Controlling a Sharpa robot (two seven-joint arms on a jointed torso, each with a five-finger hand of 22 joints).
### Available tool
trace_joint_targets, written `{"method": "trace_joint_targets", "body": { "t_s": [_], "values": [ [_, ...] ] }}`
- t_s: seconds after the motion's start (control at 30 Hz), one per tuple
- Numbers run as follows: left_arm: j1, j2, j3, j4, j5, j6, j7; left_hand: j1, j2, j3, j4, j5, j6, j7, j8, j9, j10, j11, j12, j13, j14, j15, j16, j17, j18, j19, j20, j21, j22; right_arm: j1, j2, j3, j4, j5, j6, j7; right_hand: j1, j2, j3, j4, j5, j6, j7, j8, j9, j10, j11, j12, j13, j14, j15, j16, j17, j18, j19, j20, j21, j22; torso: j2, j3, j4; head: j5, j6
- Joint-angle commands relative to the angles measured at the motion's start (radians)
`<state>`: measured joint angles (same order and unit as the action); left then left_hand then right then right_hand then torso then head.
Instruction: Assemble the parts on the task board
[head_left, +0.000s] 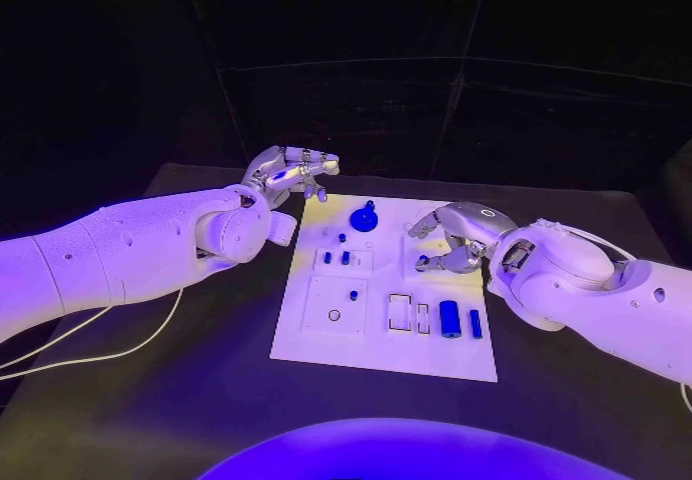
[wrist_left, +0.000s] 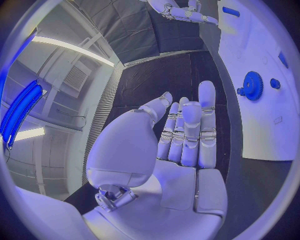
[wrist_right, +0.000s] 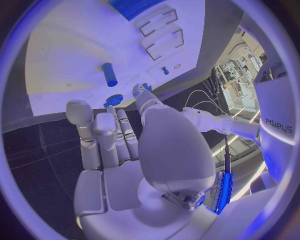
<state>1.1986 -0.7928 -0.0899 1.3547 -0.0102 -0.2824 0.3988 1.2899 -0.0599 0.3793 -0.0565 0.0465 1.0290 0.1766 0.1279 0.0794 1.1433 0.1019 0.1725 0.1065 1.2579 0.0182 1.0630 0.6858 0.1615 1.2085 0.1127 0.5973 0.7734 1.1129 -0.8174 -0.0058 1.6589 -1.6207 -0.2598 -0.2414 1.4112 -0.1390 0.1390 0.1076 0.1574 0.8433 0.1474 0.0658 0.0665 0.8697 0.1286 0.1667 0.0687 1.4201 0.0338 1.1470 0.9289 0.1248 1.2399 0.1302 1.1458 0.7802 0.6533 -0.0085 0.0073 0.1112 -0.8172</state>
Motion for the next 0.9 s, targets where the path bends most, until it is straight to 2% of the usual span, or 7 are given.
{"method": "trace_joint_targets", "body": {
  "t_s": [0.03, 0.2, 0.3, 0.43, 0.6, 0.73, 0.9],
  "values": [
    [0.002, 0.002, 0.001, 0.0, 0.003, 0.016, 0.001, 0.001, 0.005, -0.005, 0.0, 0.002, -0.009, 0.0, 0.005, -0.002, -0.007, 0.0, 0.004, 0.001, -0.007, 0.0, -0.005, -0.001, 0.02, -0.001, 0.004, -0.005, -0.002, 0.003, -0.001, 0.001, -0.004, -0.002, 0.123, -0.047, 0.028, -0.001, -0.047, 0.026, 0.012, -0.017, -0.006, -0.002, 0.0, -0.024, 0.003, 0.022, 0.001, -0.014, 0.004, 0.001, -0.011, 0.02, -0.004, 0.005, -0.013, -0.009, -0.001, -0.0005, 0.0024, -0.005, 0.001],
    [0.002, 0.002, 0.0, 0.0, 0.003, 0.017, 0.001, 0.003, 0.006, -0.005, -0.001, 0.002, -0.009, 0.0, 0.006, -0.002, -0.008, 0.0, 0.004, 0.002, -0.008, 0.0, -0.005, -0.003, 0.02, -0.001, 0.004, -0.006, -0.002, 0.004, 0.002, 0.001, -0.013, -0.005, 0.183, -0.064, 0.056, -0.002, -0.09, 0.057, 0.02, -0.027, -0.014, -0.003, 0.0, -0.05, 0.006, 0.045, 0.0, -0.027, 0.007, -0.005, -0.031, 0.022, -0.015, 0.01, -0.026, -0.029, 0.0, 0.0001, 0.0027, -0.004, 0.002],
    [0.002, 0.002, 0.0, 0.0, 0.003, 0.016, 0.001, 0.003, 0.006, -0.005, -0.001, 0.002, -0.009, 0.0, 0.006, -0.002, -0.008, 0.0, 0.004, 0.002, -0.008, 0.0, -0.005, -0.003, 0.02, -0.001, 0.004, -0.006, -0.002, 0.004, 0.008, 0.001, -0.021, -0.01, 0.189, -0.069, 0.074, 0.018, -0.091, 0.062, 0.019, 0.001, -0.007, 0.001, 0.003, -0.042, 0.002, 0.068, 0.003, -0.023, 0.004, 0.003, -0.027, 0.021, -0.009, 0.008, -0.021, -0.021, 0.0, 0.0004, 0.0015, -0.004, 0.003],
    [0.002, 0.002, 0.0, 0.0, 0.003, 0.017, 0.001, 0.003, 0.006, -0.005, -0.001, 0.002, -0.009, 0.0, 0.006, -0.002, -0.008, 0.0, 0.004, 0.002, -0.008, 0.0, -0.005, -0.003, 0.02, -0.001, 0.004, -0.006, -0.002, 0.004, 0.018, 0.0, -0.031, -0.016, 0.189, -0.065, 0.093, 0.048, -0.084, 0.052, 0.018, 0.036, 0.005, 0.009, 0.006, 0.009, -0.014, 0.111, 0.006, 0.0, -0.01, 0.027, -0.004, 0.017, 0.014, -0.001, -0.003, 0.004, 0.001, 0.0001, 0.0019, -0.006, 0.005],
    [0.002, 0.003, 0.0, -0.001, 0.003, 0.017, 0.001, 0.003, 0.006, -0.005, -0.001, 0.002, -0.009, 0.0, 0.006, -0.002, -0.008, 0.0, 0.004, 0.002, -0.008, 0.0, -0.005, -0.003, 0.02, -0.001, 0.004, -0.006, -0.002, 0.004, 0.03, 0.0, -0.04, -0.018, 0.184, -0.055, 0.105, 0.079, -0.068, 0.045, 0.016, 0.094, 0.008, 0.025, 0.01, 0.099, -0.033, 0.144, 0.0, 0.033, -0.025, 0.049, 0.023, 0.007, 0.054, -0.014, 0.029, 0.054, 0.001, 0.0005, 0.0014, -0.006, 0.003],
    [0.002, 0.003, 0.0, -0.002, 0.003, 0.017, 0.002, 0.005, 0.007, -0.006, -0.002, 0.002, -0.01, 0.0, 0.006, -0.002, -0.009, 0.0, 0.005, 0.002, -0.009, 0.0, -0.005, -0.003, 0.02, 0.0, 0.004, -0.007, -0.003, 0.004, 0.038, 0.0, -0.048, -0.019, 0.176, -0.046, 0.117, 0.095, -0.038, 0.048, 0.01, 0.137, 0.007, 0.034, 0.011, 0.157, -0.038, 0.135, -0.007, 0.041, -0.029, 0.044, 0.018, 0.001, 0.077, -0.019, 0.048, 0.086, 0.001, 0.0008, 0.0013, -0.006, 0.002],
    [0.002, 0.004, 0.0, -0.003, 0.003, 0.017, 0.001, 0.005, 0.007, -0.006, -0.002, 0.002, -0.01, 0.0, 0.006, -0.002, -0.009, 0.0, 0.005, 0.002, -0.009, 0.0, -0.005, -0.003, 0.02, 0.0, 0.004, -0.007, -0.003, 0.004, 0.046, 0.0, -0.058, -0.019, 0.172, -0.04, 0.127, 0.102, -0.002, 0.053, 0.005, 0.176, 0.005, 0.039, 0.01, 0.213, -0.044, 0.115, -0.007, 0.053, -0.033, 0.055, 0.032, -0.007, 0.1, -0.022, 0.075, 0.13, 0.001, 0.0004, 0.0021, -0.007, 0.001]
  ]
}}
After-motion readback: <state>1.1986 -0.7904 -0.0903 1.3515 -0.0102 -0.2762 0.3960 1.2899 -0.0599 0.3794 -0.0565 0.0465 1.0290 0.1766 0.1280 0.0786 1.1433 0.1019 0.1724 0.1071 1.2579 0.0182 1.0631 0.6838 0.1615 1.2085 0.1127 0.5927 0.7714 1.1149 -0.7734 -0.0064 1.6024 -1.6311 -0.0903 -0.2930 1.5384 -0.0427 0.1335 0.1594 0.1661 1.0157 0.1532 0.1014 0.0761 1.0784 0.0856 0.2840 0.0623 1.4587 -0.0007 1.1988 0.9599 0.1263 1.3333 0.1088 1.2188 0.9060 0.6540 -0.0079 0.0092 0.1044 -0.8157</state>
